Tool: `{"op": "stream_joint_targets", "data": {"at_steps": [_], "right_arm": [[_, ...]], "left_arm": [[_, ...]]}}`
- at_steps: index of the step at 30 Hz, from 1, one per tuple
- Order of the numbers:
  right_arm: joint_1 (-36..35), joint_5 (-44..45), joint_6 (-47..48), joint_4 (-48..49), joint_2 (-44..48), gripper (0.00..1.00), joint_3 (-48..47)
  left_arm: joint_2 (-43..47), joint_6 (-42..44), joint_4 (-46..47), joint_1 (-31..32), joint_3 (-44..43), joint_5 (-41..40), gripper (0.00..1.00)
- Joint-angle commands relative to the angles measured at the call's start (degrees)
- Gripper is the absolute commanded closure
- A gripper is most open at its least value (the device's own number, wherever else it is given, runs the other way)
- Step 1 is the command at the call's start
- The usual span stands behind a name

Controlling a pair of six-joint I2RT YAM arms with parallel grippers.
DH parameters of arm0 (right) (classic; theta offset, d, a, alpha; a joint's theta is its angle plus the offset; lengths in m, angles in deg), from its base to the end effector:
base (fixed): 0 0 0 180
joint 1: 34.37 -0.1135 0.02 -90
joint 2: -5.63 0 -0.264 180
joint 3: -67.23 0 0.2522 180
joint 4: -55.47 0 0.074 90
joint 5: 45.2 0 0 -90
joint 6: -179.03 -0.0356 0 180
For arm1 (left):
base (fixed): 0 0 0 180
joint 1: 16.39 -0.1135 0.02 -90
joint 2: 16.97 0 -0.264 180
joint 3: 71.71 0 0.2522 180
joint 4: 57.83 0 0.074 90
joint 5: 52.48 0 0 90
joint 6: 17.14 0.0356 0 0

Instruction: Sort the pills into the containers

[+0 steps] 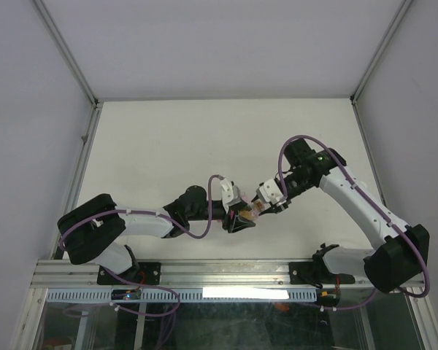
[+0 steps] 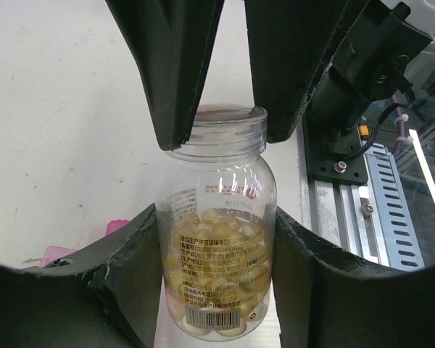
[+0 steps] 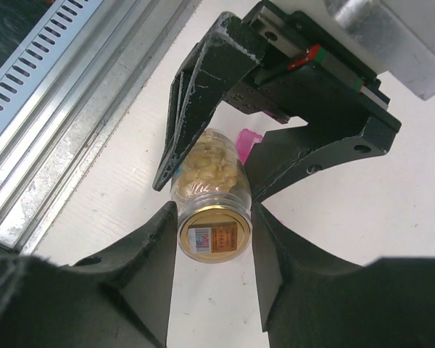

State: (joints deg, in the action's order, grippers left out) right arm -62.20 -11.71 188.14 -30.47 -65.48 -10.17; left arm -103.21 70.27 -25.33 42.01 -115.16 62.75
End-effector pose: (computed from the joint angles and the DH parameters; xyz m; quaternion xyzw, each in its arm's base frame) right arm 0.1648 0.1206 0.2988 -0.8040 0.3536 0.3369 0.3393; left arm 0.1402 -0.2569 0.1866 0.4743 0.5965 -0.4618 0.4538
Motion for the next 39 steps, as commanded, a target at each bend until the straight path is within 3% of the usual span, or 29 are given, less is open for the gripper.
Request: {"op": "stream_joint_targets", "data": {"at_steps": [1, 5, 8, 13, 20, 31, 35, 39], "right_arm": [[-0.60, -3.80, 0.98, 4.87, 1.87, 0.57, -0.54], [-0.47, -4.50, -15.42, 12.92, 5.62, 0.26, 1.47], [0.06, -3.32, -25.31, 15.36, 8.11, 0.18, 1.67], [0.82, -3.37, -43.15, 15.99, 9.59, 0.15, 2.19], [0.34, 1.35, -56.78, 19.61, 8.77, 0.20, 7.57], [-1.40, 2.52, -59.41, 21.65, 7.98, 0.36, 8.26], [-2.17, 4.07, -59.45, 22.13, 8.06, 0.55, 8.27], [-2.86, 5.44, -53.71, 20.16, 8.20, 0.74, 7.63]], "left_arm": [[0.28, -2.08, 5.55, -0.33, 0.22, 3.96, 1.00], [0.59, -1.98, 5.55, -0.36, 0.43, 3.79, 1.00], [1.26, -1.94, 5.91, -0.38, 1.07, 3.32, 1.00], [2.27, -2.20, 6.39, -0.36, 1.63, 2.64, 1.00], [1.78, -3.27, 7.88, -0.30, 1.41, 2.28, 1.00], [1.38, -3.91, 7.67, -0.30, 1.07, 1.92, 1.00], [1.22, -4.00, 6.93, -0.30, 0.65, 1.76, 1.00], [1.73, -4.15, 6.81, -0.30, 0.94, 2.04, 1.00]]}}
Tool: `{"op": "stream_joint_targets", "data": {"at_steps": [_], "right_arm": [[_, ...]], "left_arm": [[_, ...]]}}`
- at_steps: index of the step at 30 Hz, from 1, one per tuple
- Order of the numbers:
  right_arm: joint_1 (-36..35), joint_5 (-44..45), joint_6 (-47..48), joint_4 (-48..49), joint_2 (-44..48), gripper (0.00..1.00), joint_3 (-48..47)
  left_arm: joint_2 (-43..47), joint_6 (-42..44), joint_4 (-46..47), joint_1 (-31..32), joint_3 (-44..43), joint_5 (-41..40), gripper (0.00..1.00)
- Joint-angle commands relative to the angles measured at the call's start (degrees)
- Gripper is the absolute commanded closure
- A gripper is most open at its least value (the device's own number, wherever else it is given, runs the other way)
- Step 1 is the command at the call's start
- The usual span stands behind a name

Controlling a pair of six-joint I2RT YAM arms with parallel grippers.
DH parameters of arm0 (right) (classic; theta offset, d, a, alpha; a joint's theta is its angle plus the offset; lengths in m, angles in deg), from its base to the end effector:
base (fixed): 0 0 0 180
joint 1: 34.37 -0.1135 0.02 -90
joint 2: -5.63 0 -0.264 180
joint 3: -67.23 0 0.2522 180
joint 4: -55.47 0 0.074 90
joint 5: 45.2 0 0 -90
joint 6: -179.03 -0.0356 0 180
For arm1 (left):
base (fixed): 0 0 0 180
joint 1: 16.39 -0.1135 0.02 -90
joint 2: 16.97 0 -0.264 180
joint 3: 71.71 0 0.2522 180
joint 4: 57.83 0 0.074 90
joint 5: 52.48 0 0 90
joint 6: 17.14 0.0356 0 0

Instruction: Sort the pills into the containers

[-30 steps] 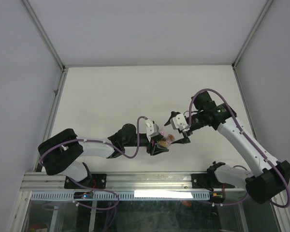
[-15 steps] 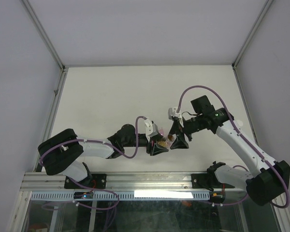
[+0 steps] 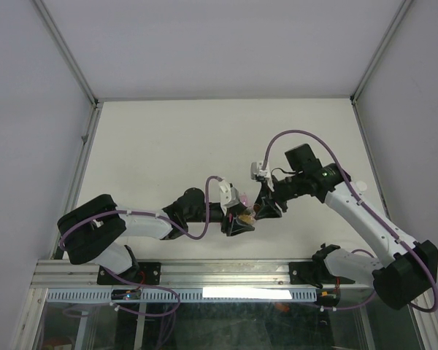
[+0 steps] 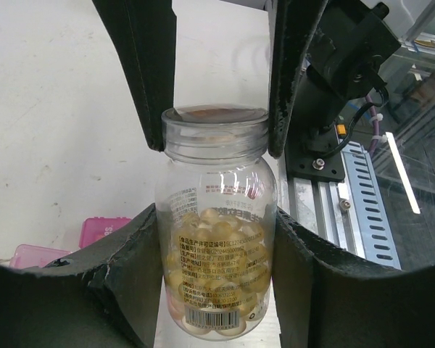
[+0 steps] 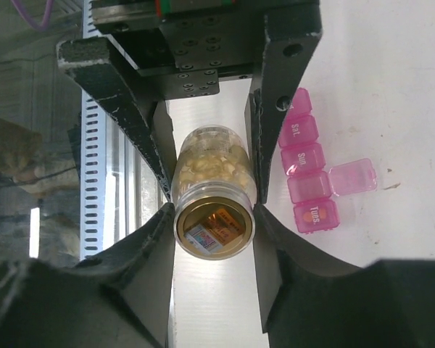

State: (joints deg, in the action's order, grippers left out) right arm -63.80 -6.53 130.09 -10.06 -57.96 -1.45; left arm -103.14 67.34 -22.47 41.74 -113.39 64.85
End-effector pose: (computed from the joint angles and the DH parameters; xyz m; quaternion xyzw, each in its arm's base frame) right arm 0.1616 0.1231 0.2886 -0.5932 0.6480 0.3933 0.2712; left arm 0.1374 -0.2520 0.1834 0.4651 0.5951 -0.4851 0.4407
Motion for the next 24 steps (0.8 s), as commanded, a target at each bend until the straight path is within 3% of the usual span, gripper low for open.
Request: {"op": "stream_joint_targets", "data": {"at_steps": [1, 5, 10, 13, 16, 21, 24], "right_arm": [[-1.25, 0.00, 7.96, -1.55, 1.01, 0.78, -1.24], [-1.24, -1.85, 23.58, -5.22, 2.74, 0.80, -1.97], [-1.24, -3.79, 52.72, -19.46, -1.08, 0.81, -7.35], [-1.24, -3.53, 61.72, -23.86, -4.64, 0.81, -10.83], [-1.32, -3.72, 63.04, -22.06, -5.39, 0.82, -11.09], [-1.27, -4.39, 56.13, -16.12, -4.07, 0.79, -9.85], [-1.24, -6.00, 44.98, -10.16, -0.97, 0.42, -7.65]], "left_arm": [[1.70, -1.36, 4.03, -0.03, -0.78, 0.18, 1.00], [1.01, -1.81, 3.95, -0.04, -1.23, 3.55, 1.00], [0.35, -2.40, 3.59, -0.03, -1.61, 6.32, 1.00], [-0.16, -2.88, 3.89, -0.08, -1.73, 7.33, 1.00], [-0.86, -3.37, 3.92, -0.03, -2.09, 8.07, 1.00], [-1.53, -3.62, 4.44, -0.03, -1.97, 7.91, 1.00], [-1.96, -3.61, 4.75, -0.03, -1.97, 7.29, 1.00]]}}
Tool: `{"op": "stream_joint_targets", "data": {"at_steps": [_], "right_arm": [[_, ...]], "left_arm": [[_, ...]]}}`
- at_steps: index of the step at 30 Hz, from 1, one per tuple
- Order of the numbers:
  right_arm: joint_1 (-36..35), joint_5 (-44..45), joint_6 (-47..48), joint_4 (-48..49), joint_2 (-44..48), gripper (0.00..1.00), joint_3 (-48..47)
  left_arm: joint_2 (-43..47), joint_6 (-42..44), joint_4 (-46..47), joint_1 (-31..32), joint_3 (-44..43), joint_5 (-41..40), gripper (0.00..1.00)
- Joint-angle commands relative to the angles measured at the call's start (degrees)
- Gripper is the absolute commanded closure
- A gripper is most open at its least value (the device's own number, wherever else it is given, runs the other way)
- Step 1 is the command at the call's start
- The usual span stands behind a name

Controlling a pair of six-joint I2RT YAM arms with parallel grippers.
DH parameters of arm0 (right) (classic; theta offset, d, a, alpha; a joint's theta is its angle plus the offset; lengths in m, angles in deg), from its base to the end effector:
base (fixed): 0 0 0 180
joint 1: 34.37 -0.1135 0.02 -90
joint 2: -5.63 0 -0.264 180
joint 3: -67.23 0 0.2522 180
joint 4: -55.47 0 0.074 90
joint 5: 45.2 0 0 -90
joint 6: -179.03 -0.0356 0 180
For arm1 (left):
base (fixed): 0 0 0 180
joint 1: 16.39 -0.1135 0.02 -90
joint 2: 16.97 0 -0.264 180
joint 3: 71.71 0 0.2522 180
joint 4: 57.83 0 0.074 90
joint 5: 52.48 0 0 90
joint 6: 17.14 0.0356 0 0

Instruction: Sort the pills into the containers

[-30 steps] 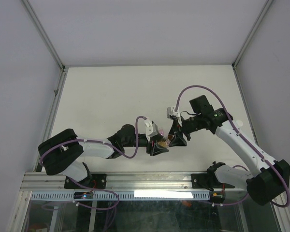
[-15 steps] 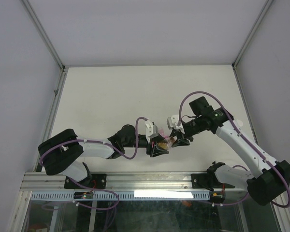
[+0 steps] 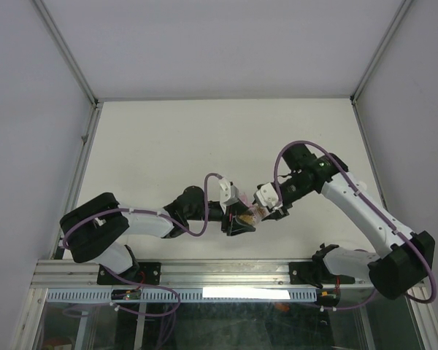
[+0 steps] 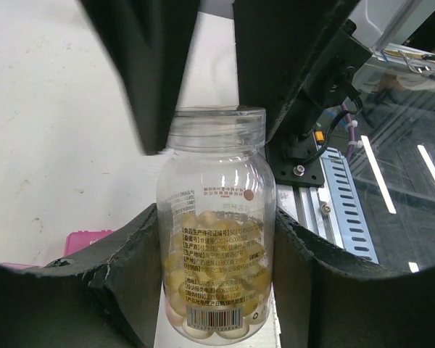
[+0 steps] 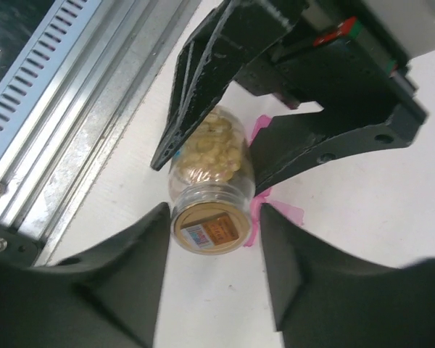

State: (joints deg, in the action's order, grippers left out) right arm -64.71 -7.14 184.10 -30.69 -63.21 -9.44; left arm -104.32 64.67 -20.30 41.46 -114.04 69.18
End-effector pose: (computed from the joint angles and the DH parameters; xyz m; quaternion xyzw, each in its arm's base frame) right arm 0.1532 0.1222 0.3001 -0.8152 0.3706 0.3190 0.3104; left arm 0.1382 -0.2550 0.1852 0.4670 0.5809 -0.5177 0.4202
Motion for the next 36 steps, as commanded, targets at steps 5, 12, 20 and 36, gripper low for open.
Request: {"op": "stream_joint_targets", "data": {"at_steps": [5, 12, 20, 36], "right_arm": [[-0.05, -3.68, -28.76, 16.42, 10.15, 0.11, 1.57], [0.03, 3.96, -55.99, 15.21, 9.10, 0.04, -0.05], [0.03, 7.67, -64.61, 18.78, 8.80, 0.05, 4.56], [0.03, 5.41, -64.17, 18.24, 5.69, 0.58, 4.59]], "left_arm": [[-0.56, -0.76, 3.08, 0.25, -1.02, 1.35, 1.00], [0.20, -0.58, 5.34, 0.87, -0.40, -3.33, 1.00], [1.30, -0.13, 5.76, 1.83, -0.12, -7.32, 1.00], [2.40, -0.32, 6.48, 1.84, 0.98, -7.60, 1.00]]}}
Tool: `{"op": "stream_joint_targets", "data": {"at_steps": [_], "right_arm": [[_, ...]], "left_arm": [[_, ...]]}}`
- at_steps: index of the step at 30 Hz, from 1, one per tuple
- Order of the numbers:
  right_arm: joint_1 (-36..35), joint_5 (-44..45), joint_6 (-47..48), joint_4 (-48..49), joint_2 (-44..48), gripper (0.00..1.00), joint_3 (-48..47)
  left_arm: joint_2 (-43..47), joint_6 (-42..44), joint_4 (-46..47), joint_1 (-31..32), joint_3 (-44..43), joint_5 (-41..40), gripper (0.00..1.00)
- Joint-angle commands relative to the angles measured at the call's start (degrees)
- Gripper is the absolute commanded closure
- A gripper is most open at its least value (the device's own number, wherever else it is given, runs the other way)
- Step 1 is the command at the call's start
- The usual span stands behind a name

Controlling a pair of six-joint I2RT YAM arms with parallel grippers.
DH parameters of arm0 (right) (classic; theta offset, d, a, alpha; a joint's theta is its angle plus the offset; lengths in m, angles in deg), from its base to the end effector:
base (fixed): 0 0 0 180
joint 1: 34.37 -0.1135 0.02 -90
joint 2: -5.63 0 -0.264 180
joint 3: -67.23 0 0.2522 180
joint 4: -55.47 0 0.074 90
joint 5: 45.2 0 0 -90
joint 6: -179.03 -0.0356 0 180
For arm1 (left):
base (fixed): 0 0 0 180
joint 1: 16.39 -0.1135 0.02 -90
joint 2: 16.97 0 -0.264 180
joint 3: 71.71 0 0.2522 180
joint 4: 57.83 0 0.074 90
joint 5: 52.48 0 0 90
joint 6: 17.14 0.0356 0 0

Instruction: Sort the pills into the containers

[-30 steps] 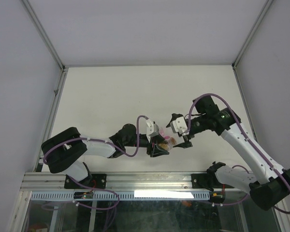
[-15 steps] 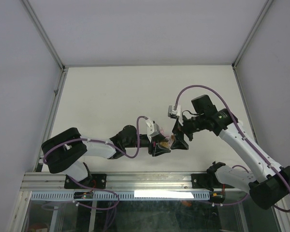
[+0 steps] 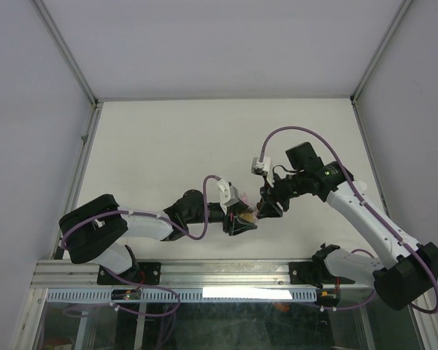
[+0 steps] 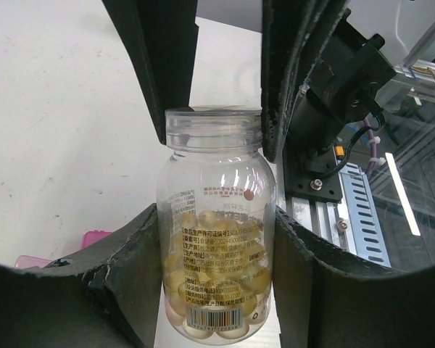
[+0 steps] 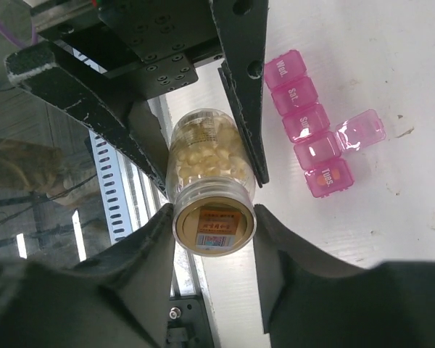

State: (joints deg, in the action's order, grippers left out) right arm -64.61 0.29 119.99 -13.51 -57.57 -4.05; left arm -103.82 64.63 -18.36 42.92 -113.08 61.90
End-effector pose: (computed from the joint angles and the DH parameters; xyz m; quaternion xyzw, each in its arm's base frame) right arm 0.1594 0.1218 0.2977 -0.5379 0.7226 0.3651 0.2348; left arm 0.1344 -0.2553 0.1861 0.4407 0.5946 -0.4940 0.4564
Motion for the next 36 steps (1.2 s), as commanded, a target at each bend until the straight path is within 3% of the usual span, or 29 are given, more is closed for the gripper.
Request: {"op": "stream_joint_targets", "data": {"at_steps": [1, 6, 15, 17, 19, 21, 25, 31, 36], "right_arm": [[-0.08, -2.25, 0.38, 1.07, 0.02, 0.65, -0.96], [-0.08, -4.05, 5.75, -0.94, -0.16, 0.82, -1.91], [-0.18, -9.50, 49.16, -8.56, 1.97, 0.89, -2.58], [-0.19, -9.60, 58.92, -12.61, 0.07, 1.00, -5.02], [-0.17, -9.22, 66.04, -14.84, -1.55, 1.00, -6.98], [-0.27, -9.17, 69.68, -14.43, -2.08, 1.00, -7.35], [-0.37, -9.82, 67.53, -10.54, -0.92, 1.00, -5.58], [-0.28, -8.13, 49.26, -4.29, 3.63, 0.09, -3.75], [-0.17, -5.13, 37.09, -6.51, 5.78, 0.01, -6.73]], "left_arm": [[1.74, -0.28, 4.56, 0.36, 0.02, -0.16, 1.00], [1.17, -0.42, 5.01, 0.41, -0.07, 1.42, 1.00], [-1.02, -1.96, 6.53, 0.35, -1.04, 8.67, 1.00], [-1.74, -2.13, 6.53, 0.29, -1.41, 9.43, 1.00], [-2.49, -2.27, 6.58, 0.28, -1.80, 10.16, 1.00], [-3.06, -2.37, 6.28, 0.20, -2.27, 10.48, 1.00], [-3.74, -2.24, 6.08, 0.19, -2.62, 10.51, 1.00], [-3.71, -1.89, 5.85, 0.19, -2.38, 9.85, 1.00], [-3.27, -1.76, 5.90, 0.19, -2.25, 9.12, 1.00]]}}
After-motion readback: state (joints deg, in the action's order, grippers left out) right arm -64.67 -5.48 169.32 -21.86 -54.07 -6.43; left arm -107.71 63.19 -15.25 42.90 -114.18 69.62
